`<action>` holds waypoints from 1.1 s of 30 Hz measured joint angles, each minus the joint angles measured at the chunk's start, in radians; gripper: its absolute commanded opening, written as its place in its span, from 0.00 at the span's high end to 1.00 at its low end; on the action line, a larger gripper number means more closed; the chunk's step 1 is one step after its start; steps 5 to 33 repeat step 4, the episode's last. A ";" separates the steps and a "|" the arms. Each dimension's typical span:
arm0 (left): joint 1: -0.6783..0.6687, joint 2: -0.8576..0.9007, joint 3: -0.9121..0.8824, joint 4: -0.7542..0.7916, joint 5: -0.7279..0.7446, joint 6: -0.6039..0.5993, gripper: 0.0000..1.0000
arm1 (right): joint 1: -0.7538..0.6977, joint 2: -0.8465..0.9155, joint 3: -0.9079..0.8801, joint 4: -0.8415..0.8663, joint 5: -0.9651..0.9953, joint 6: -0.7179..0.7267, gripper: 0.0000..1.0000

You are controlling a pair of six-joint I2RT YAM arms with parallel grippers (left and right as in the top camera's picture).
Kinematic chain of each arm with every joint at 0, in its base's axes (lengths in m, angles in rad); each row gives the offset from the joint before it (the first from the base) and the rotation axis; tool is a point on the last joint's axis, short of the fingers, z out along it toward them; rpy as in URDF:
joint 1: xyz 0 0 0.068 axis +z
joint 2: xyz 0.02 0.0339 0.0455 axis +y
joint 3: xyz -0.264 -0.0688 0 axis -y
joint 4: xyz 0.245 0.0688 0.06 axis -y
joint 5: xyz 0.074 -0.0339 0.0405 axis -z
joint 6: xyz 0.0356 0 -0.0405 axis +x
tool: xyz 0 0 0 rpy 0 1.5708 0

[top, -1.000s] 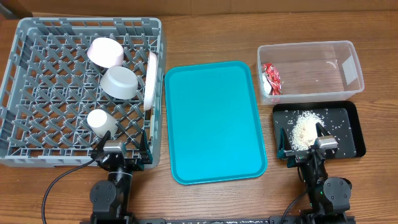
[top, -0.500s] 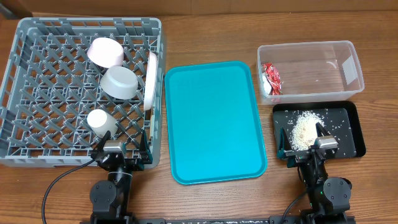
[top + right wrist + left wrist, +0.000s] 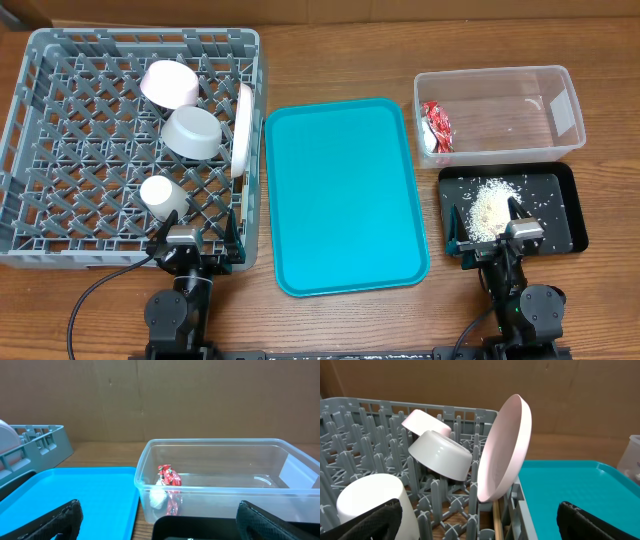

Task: Sort waste into correct bins and load items into the dishwasher

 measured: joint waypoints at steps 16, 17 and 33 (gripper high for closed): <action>0.000 0.000 0.000 0.000 0.000 0.000 0.00 | 0.000 0.000 0.000 0.000 0.000 0.000 0.00; 0.000 0.000 0.000 0.000 0.000 0.000 0.00 | 0.000 0.000 0.000 0.000 0.000 0.000 0.00; 0.000 0.000 0.000 0.000 0.000 0.000 0.00 | 0.000 0.000 0.000 0.000 0.000 0.000 0.00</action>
